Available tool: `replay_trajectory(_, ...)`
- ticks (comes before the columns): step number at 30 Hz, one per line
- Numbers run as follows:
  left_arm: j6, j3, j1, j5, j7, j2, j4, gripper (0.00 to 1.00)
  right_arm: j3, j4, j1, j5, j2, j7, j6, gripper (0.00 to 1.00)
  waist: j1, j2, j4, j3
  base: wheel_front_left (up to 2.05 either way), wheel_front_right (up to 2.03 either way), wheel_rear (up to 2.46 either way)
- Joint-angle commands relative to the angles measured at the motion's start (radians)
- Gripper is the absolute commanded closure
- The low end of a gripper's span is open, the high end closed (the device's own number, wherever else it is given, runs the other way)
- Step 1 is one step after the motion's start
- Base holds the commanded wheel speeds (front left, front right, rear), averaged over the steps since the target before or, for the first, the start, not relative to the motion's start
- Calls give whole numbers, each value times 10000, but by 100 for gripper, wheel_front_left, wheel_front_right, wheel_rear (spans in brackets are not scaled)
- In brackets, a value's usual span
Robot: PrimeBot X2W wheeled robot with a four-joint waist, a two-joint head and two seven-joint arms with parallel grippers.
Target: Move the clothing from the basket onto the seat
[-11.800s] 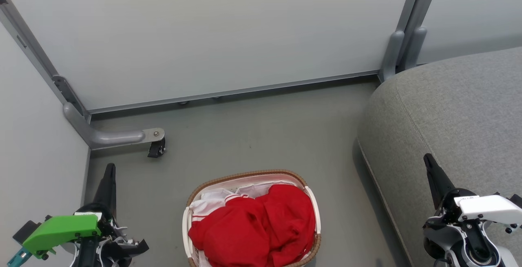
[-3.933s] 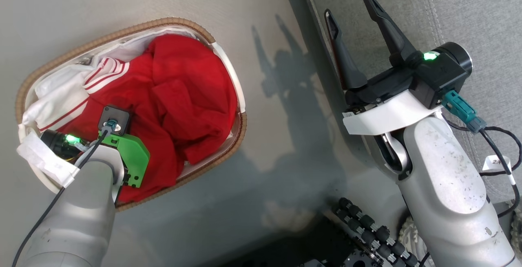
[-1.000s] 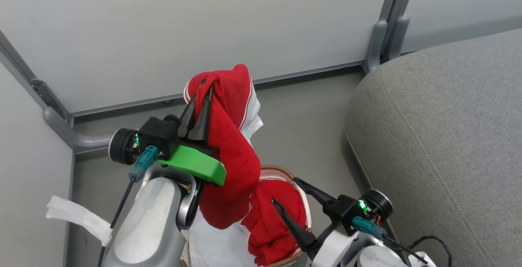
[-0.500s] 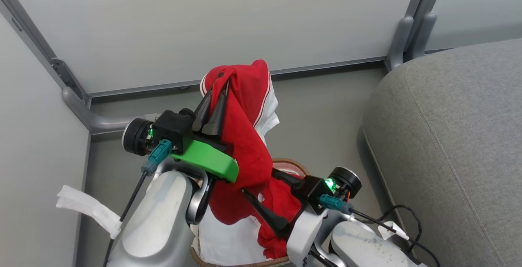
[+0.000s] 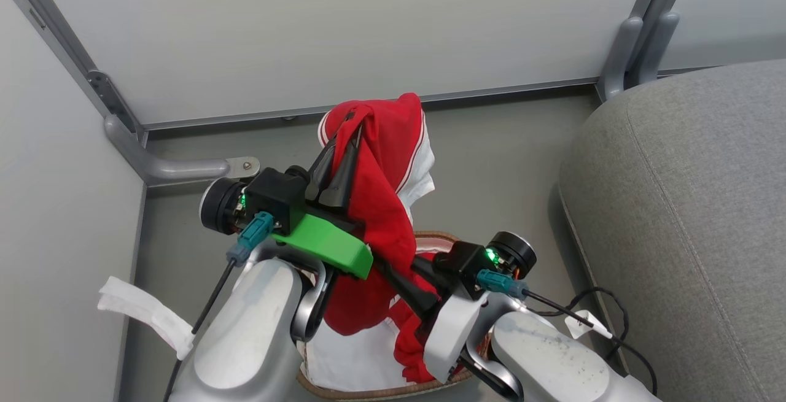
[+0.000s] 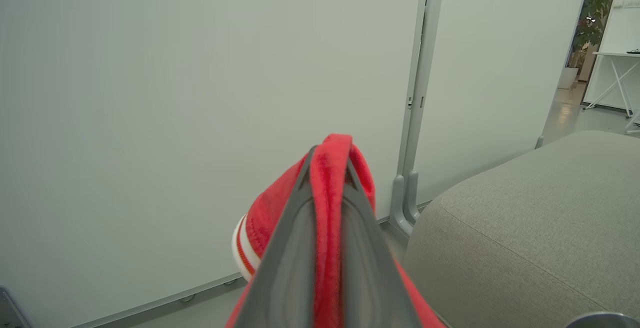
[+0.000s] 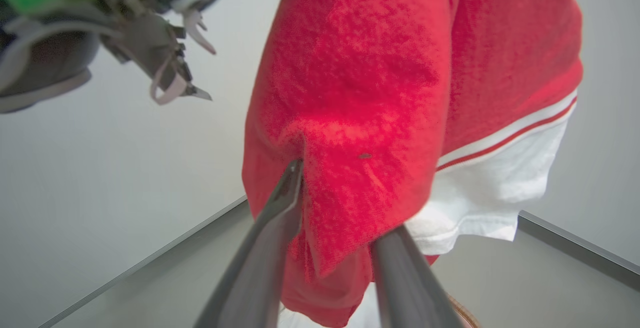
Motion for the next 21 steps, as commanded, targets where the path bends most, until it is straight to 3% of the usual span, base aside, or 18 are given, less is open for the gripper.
replay_trajectory(1,50,13,-174,-92,-9,25,-23,100,29,-1,-110,57,-29,-16,-10,100,0,0,-4,4,0,0,0)
replay_trajectory(7,56,117,-120,59,-9,25,-25,100,-144,-109,38,-72,-29,-16,-10,100,0,0,-81,25,0,0,0)
replay_trajectory(8,47,156,-82,41,-9,25,-82,67,-233,-176,76,-112,-29,-16,-10,100,0,0,-109,31,0,0,0)
replay_trajectory(9,32,190,-50,58,-9,25,-144,52,-284,-239,108,-161,-29,-16,-10,100,0,0,-136,40,0,0,0)
replay_trajectory(10,15,211,15,93,-9,25,-146,0,-342,-333,126,-261,-27,-16,-10,100,0,0,-179,51,0,0,0)
replay_trajectory(21,-163,784,494,628,-7,28,268,0,-1153,-1471,856,-993,-16,-19,-10,100,0,0,-1464,20,0,0,0)
